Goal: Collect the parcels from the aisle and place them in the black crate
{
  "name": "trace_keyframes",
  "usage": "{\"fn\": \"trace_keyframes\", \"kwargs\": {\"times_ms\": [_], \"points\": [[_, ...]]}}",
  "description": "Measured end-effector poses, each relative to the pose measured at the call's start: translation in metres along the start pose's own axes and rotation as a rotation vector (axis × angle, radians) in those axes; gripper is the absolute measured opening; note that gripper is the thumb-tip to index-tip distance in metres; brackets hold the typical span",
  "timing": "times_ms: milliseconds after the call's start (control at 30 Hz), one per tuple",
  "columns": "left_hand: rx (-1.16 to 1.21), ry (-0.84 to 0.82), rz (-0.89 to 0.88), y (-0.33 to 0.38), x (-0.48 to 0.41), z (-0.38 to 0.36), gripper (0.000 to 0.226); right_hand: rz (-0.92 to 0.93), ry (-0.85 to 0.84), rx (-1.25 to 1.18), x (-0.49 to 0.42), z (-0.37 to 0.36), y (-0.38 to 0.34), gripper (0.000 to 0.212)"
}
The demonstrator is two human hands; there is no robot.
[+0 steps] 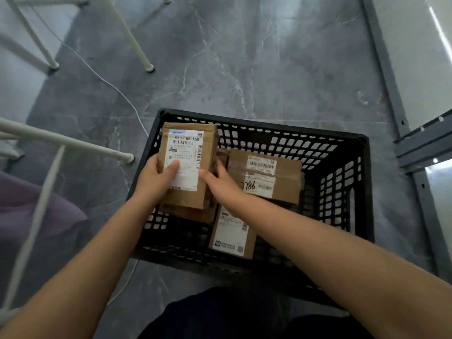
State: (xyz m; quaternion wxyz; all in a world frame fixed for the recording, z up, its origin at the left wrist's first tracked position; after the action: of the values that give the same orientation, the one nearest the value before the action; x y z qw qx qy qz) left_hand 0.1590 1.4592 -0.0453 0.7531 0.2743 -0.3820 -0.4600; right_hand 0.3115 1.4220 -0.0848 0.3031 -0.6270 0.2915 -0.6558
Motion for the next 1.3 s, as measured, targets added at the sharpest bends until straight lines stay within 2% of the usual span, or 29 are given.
{"fn": "trace_keyframes", "kwargs": {"times_ms": [100, 167, 233, 400, 567, 700, 833, 933, 1033, 1167, 1300], "points": [[-0.079, 0.059, -0.098, 0.005, 0.001, 0.000, 0.043, -0.014, 0.033, -0.017, -0.005, -0.004, 0.001, 0.062], [-0.205, 0.156, -0.236, 0.014, 0.006, 0.000, 0.048, -0.030, 0.070, -0.040, -0.007, -0.002, 0.004, 0.057], [-0.329, 0.215, -0.391, 0.025, 0.011, -0.004, 0.049, -0.062, 0.103, -0.056, -0.008, -0.002, 0.011, 0.062], [-0.363, 0.143, -0.435, 0.023, 0.001, -0.012, 0.055, -0.162, 0.080, -0.174, -0.011, -0.017, 0.021, 0.081], [-0.402, 0.091, -0.554, 0.024, 0.009, -0.017, 0.047, -0.185, -0.019, -0.205, -0.010, -0.011, 0.012, 0.066], [-0.457, 0.088, -0.486, 0.027, 0.011, -0.020, 0.045, -0.189, -0.060, -0.139, -0.005, 0.016, 0.011, 0.062], [-0.376, -0.008, -0.328, 0.064, 0.030, -0.016, 0.048, -0.150, 0.035, -0.070, 0.033, 0.073, -0.029, 0.054], [-0.164, -0.142, -0.196, 0.135, 0.061, -0.001, 0.031, -0.078, 0.103, -0.058, 0.086, 0.111, -0.102, 0.044], [0.018, -0.297, -0.129, 0.238, 0.100, 0.022, 0.016, 0.007, 0.176, -0.057, 0.154, 0.149, -0.193, 0.033], [0.121, -0.429, -0.245, 0.402, 0.158, 0.071, 0.018, 0.103, 0.299, -0.169, 0.262, 0.208, -0.325, 0.024], [0.201, -0.515, -0.422, 0.581, 0.225, 0.135, 0.020, 0.261, 0.439, -0.175, 0.391, 0.269, -0.464, 0.022]]}}
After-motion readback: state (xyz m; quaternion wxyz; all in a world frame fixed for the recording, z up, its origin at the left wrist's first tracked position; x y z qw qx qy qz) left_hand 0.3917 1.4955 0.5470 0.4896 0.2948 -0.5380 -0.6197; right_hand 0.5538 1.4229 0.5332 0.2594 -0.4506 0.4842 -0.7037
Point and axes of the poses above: each hand's wrist, its own x-axis away from the middle knuckle, its own z-axis out of the back of the hand, y = z × x, the point moved 8 cm from there along -x, towards the middle knuckle, and after that the axes turned 10 degrees about y, right-handed, at the moved point
